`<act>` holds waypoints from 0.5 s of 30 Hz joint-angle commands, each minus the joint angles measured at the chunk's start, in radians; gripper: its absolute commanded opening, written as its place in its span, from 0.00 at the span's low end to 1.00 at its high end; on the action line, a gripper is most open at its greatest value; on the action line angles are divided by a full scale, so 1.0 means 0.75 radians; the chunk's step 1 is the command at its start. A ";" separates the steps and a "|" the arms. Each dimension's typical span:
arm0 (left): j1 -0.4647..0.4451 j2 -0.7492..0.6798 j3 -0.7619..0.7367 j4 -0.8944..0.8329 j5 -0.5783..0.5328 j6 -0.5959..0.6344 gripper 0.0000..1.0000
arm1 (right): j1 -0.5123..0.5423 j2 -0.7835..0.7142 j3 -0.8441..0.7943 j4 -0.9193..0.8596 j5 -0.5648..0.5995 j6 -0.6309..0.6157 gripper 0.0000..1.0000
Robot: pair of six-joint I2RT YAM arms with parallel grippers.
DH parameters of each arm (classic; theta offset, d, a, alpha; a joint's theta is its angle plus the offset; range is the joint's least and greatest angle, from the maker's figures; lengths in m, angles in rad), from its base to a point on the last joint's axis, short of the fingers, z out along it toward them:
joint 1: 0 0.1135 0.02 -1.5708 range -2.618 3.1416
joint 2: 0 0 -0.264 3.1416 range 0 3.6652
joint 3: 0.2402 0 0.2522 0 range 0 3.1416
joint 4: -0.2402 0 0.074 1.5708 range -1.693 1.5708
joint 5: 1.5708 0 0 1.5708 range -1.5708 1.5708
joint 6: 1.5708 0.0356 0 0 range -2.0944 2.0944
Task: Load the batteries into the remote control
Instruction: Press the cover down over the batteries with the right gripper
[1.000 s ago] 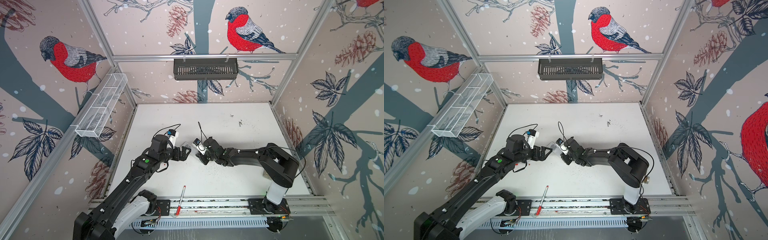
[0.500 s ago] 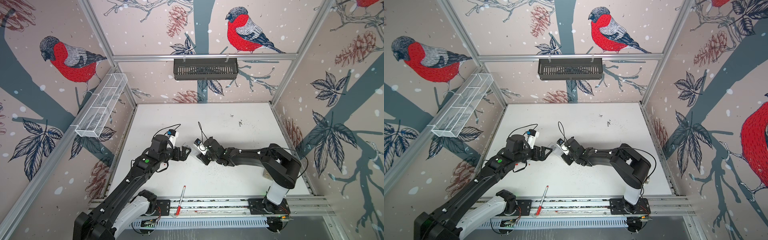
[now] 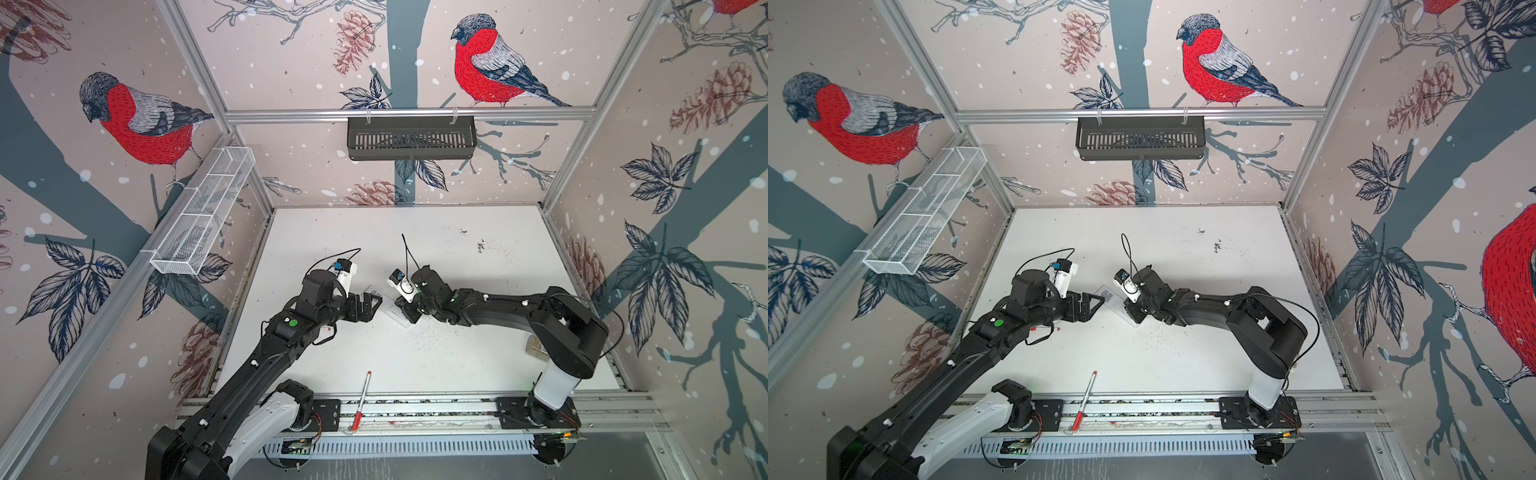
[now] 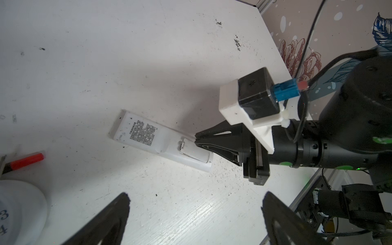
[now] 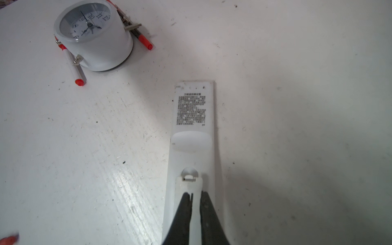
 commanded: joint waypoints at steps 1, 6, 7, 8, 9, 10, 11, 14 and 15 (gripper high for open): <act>0.000 0.000 -0.001 0.043 -0.009 0.012 0.97 | 0.000 0.041 0.003 -0.040 -0.033 0.002 0.14; 0.000 0.003 -0.002 0.044 -0.008 0.013 0.97 | -0.002 0.045 -0.030 -0.079 0.002 0.016 0.14; 0.001 0.002 -0.002 0.046 -0.008 0.014 0.97 | -0.003 0.034 -0.038 -0.080 0.004 0.018 0.13; 0.001 0.004 -0.004 0.051 -0.008 0.014 0.97 | -0.003 0.025 -0.042 -0.084 0.005 0.016 0.13; 0.000 0.008 -0.005 0.053 -0.007 0.014 0.97 | -0.005 0.023 -0.039 -0.093 0.006 0.011 0.14; 0.001 0.010 -0.004 0.056 -0.005 0.015 0.97 | -0.005 0.024 -0.030 -0.103 0.017 0.011 0.14; 0.000 0.014 -0.004 0.058 -0.005 0.015 0.97 | -0.008 0.022 -0.021 -0.113 0.025 0.011 0.15; 0.001 0.013 -0.004 0.056 -0.012 0.015 0.97 | -0.014 0.012 0.008 -0.121 0.036 0.022 0.29; 0.001 0.006 -0.004 0.053 -0.024 0.015 0.97 | -0.015 0.012 0.022 -0.126 0.028 0.023 0.36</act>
